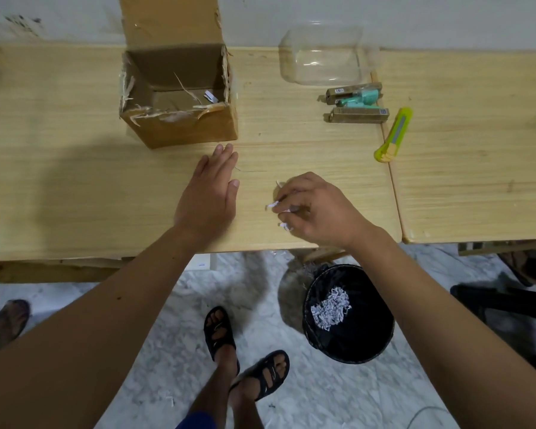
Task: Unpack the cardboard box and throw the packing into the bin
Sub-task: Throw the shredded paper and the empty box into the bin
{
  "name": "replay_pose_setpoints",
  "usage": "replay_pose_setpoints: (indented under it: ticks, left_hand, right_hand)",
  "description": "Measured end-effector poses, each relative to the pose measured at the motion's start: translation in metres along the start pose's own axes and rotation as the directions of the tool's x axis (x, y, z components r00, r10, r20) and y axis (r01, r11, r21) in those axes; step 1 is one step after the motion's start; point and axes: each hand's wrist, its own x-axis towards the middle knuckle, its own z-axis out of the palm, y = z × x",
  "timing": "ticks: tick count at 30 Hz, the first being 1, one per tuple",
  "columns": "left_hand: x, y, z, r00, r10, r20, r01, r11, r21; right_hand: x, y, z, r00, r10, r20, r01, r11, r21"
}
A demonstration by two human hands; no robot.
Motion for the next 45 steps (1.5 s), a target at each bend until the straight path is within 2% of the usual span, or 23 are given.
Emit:
replay_pose_setpoints:
  ticks: [4,7,9,11,14,16,22,27,38,42,45]
  left_hand:
    - [0.0,-0.001,0.002,1.0,-0.008,0.007,0.008,1.0,-0.002]
    - [0.001,-0.001,0.001,0.999,-0.028,0.024,0.028,1.0,-0.011]
    - [0.002,-0.001,0.001,0.998,-0.04,0.039,0.04,0.999,-0.016]
    - [0.003,-0.001,0.001,0.998,-0.042,0.046,0.043,0.999,-0.021]
    - [0.002,-0.001,-0.001,0.997,-0.054,0.057,0.056,0.998,-0.032]
    - [0.002,-0.001,-0.002,0.996,-0.056,0.062,0.059,0.998,-0.038]
    - [0.003,-0.002,-0.002,0.997,-0.036,0.071,0.037,0.999,-0.018]
    - [0.001,-0.002,-0.003,0.998,-0.004,0.059,0.004,1.0,-0.001]
    - [0.003,0.001,-0.007,0.999,-0.003,0.047,0.002,1.0,0.018]
    - [0.003,0.006,-0.008,0.998,-0.021,0.055,0.02,1.0,0.022]
    - [0.001,0.003,-0.006,0.999,0.0,0.045,-0.001,1.0,0.026]
  right_hand:
    - [-0.021,0.005,-0.011,0.989,0.06,-0.135,-0.055,0.998,0.043]
    - [-0.032,-0.001,-0.019,0.959,0.159,-0.233,-0.135,0.984,0.116]
    - [-0.04,-0.004,-0.021,0.941,0.275,-0.199,-0.237,0.951,0.196]
    - [-0.049,-0.007,-0.017,0.929,0.357,-0.101,-0.322,0.91,0.261]
    - [-0.057,-0.013,0.0,0.945,0.324,-0.05,-0.315,0.939,0.139]
    - [-0.054,-0.017,0.012,0.956,0.283,-0.075,-0.277,0.957,0.089]
    - [-0.046,-0.013,0.028,0.966,0.198,-0.165,-0.18,0.976,0.119]
    - [-0.059,-0.007,0.02,0.961,0.1,-0.259,-0.104,0.995,-0.002]
    - [-0.137,0.009,0.009,0.908,0.146,-0.393,-0.202,0.974,-0.106]
    - [-0.202,0.025,0.006,0.876,0.286,-0.39,-0.342,0.936,-0.081]
    - [-0.253,0.036,0.01,0.823,0.429,-0.371,-0.463,0.886,-0.002]
